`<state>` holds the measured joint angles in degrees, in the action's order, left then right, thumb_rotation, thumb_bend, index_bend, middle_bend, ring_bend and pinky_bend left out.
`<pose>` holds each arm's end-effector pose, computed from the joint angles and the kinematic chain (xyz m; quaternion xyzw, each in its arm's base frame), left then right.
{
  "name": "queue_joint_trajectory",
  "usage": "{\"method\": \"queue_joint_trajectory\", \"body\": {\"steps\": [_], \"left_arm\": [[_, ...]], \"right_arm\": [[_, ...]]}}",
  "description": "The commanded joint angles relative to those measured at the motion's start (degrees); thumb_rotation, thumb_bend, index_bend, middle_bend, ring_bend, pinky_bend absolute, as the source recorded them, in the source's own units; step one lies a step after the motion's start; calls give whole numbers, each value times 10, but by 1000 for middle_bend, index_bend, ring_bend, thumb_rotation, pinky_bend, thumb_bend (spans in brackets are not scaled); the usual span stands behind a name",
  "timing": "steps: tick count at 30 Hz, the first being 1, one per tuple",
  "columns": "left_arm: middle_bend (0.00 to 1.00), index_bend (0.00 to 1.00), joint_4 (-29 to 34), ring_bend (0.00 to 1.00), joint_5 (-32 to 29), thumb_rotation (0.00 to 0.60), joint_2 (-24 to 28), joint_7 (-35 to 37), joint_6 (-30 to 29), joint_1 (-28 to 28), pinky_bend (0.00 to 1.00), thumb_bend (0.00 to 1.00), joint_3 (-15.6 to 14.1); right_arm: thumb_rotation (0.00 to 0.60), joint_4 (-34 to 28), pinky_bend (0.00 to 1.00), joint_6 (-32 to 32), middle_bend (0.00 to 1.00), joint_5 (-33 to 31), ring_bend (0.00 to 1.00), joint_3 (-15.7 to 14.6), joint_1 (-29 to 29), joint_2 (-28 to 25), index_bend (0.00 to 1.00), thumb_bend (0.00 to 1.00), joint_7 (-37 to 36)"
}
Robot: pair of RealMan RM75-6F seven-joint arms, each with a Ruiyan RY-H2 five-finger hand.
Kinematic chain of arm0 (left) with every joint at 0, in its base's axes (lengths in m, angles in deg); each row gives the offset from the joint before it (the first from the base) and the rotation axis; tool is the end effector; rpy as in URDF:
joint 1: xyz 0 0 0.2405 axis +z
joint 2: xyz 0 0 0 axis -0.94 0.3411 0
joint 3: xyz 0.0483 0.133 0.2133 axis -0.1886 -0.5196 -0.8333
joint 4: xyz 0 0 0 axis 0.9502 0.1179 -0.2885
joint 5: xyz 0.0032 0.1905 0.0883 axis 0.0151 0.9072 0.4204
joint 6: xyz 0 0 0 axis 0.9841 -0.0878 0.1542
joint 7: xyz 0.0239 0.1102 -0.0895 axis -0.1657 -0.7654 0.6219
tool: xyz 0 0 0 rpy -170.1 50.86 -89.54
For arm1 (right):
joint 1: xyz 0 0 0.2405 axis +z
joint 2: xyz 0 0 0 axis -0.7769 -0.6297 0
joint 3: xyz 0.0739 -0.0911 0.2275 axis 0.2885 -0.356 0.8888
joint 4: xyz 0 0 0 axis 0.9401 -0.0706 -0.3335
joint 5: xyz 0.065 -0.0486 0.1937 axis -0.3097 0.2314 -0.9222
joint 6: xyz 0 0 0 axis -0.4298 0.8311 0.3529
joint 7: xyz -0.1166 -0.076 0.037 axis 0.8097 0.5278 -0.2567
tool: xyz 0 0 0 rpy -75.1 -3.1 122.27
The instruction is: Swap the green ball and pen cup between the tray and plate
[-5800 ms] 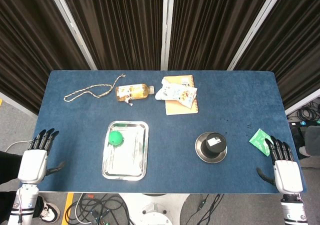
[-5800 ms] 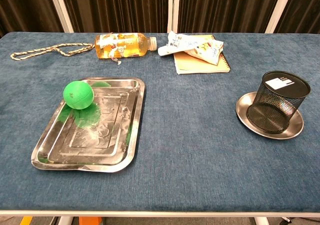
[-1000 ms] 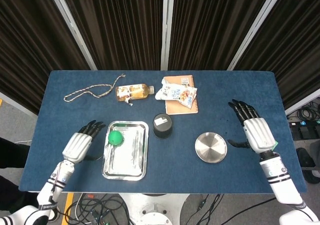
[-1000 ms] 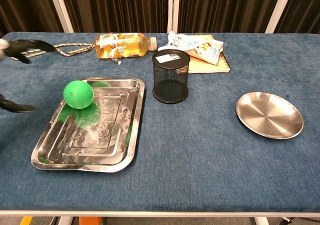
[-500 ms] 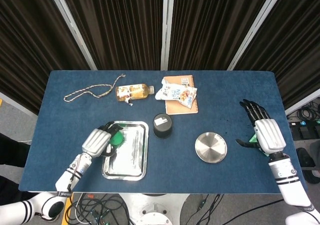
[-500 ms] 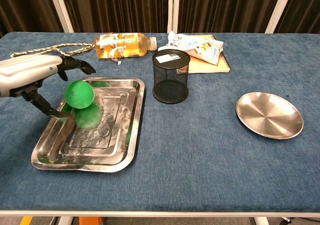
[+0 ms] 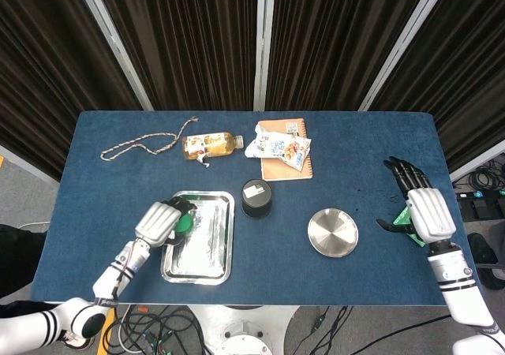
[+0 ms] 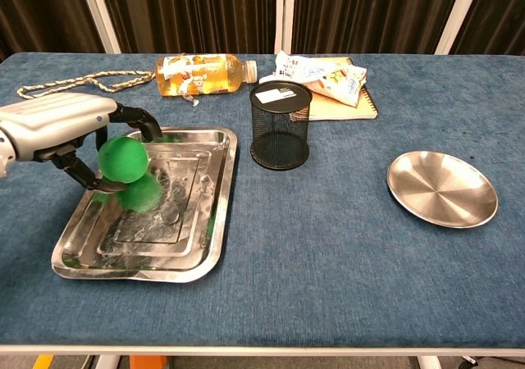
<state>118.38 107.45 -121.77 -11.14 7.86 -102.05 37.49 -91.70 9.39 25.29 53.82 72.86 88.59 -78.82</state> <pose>-0.1914 0.2928 -0.0216 -0.7658 -0.3647 -0.3593 0.3891 -0.2364 -0.2743 0.1536 0.6118 -0.4139 0.4750 0.4783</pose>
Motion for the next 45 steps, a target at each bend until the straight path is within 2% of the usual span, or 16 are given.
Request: {"method": "queue_joint_trajectory", "body": {"steps": [1,10,17,23,28,32,38,42,45], "left_arm": [[271,261,-2,237,-4,600,-2,-3,2,-4,505,213,-1],[307,286,-3,280,-16,600,-1,-10,3,-10,555,220,-6],[369,394,-4,330,-13,600,-4,-12,-6,-13,595,256,-8],[387,422,0,348,-7,600,-4,-4,-13,-14,606,314,-11],[392,427,24,354,10,600,6,-1,-31,-14,613,335,-12],[404,427,71,368,31,600,20,-13,-49,-16,622,335,-12],[407,427,132,371,65,600,7,-52,-27,-48,623,336,-14],[408,427,132,371,73,600,-21,-65,5,-85,624,335,2],[408,428,109,371,68,600,-47,-72,41,-118,623,335,14]], "right_arm": [[600,1,97,1,38,0,0,1,-2,1,0,0,-1],[600,5,97,2,39,2,0,5,-8,4,0,0,-3],[600,8,97,2,39,4,0,9,-11,5,0,0,-6],[600,10,97,1,39,4,0,12,-15,4,0,0,-9],[600,7,97,-5,39,3,0,16,-19,-1,0,0,-12],[600,8,97,-9,40,-2,0,22,-24,-8,0,0,-23],[600,24,96,2,43,-13,0,30,-29,-16,0,0,-88],[600,37,96,1,45,-14,0,32,-34,-19,0,0,-115],[600,46,96,-3,47,-14,0,35,-40,-23,0,0,-139]]}}
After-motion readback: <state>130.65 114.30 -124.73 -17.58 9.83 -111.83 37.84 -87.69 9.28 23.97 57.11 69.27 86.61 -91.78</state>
